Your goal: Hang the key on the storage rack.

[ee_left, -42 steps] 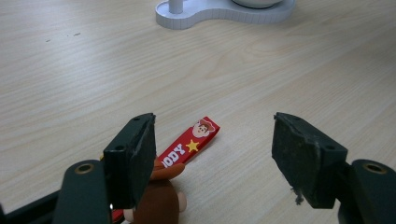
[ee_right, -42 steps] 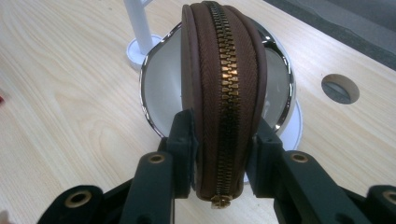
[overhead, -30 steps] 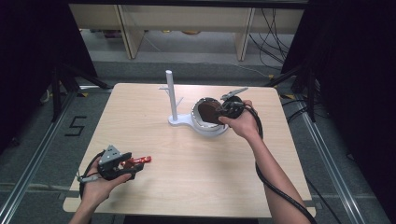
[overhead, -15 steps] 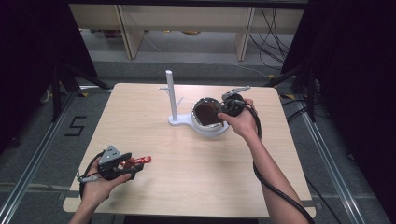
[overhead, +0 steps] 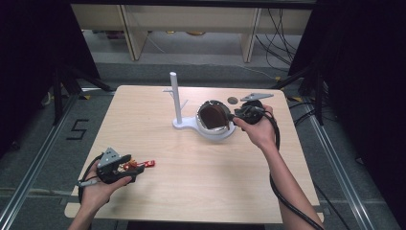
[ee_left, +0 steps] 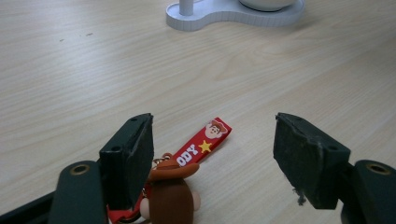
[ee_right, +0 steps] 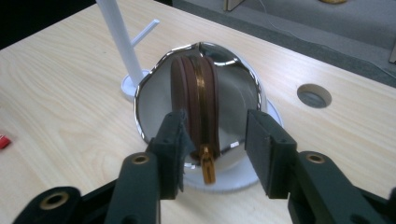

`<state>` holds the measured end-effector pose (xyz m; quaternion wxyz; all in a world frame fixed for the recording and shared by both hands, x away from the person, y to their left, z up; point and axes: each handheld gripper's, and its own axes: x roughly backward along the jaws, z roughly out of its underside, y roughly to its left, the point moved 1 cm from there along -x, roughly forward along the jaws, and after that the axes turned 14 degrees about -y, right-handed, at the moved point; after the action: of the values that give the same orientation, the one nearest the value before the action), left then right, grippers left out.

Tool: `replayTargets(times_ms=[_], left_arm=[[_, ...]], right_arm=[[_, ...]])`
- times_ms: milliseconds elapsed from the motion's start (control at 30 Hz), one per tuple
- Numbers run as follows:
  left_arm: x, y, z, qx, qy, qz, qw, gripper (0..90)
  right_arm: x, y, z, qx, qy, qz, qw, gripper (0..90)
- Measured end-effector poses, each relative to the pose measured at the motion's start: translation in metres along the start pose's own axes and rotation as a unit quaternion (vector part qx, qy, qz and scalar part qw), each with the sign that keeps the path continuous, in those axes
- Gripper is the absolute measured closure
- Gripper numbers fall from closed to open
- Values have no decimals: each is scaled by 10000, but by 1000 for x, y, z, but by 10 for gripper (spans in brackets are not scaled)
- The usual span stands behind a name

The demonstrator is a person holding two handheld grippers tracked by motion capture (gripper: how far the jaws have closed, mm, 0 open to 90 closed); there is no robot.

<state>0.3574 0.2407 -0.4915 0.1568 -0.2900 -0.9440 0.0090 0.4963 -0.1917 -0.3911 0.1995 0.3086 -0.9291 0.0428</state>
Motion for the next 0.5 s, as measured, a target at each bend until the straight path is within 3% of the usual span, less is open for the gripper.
replayTargets(times_ms=[100, 267, 367, 433, 500], left_arm=[[-2, 1, -1, 1, -6, 5, 10000, 283], [-2, 2, -1, -3, -3, -34, 10000, 284], [-1, 3, -1, 20, -2, -62, 10000, 284], [-1, 3, -1, 22, -22, -44, 10000, 284], [1, 3, -1, -2, -25, -48, 10000, 284]], right_arm=[[15, -2, 8, -193, -60, -47, 9998, 644], [34, -7, 26, -328, -132, 76, 9993, 678], [46, -9, 38, -476, -76, 167, 9987, 678], [55, -13, 46, -369, -71, 262, 9990, 662], [61, -14, 54, -435, -28, 245, 9987, 634]])
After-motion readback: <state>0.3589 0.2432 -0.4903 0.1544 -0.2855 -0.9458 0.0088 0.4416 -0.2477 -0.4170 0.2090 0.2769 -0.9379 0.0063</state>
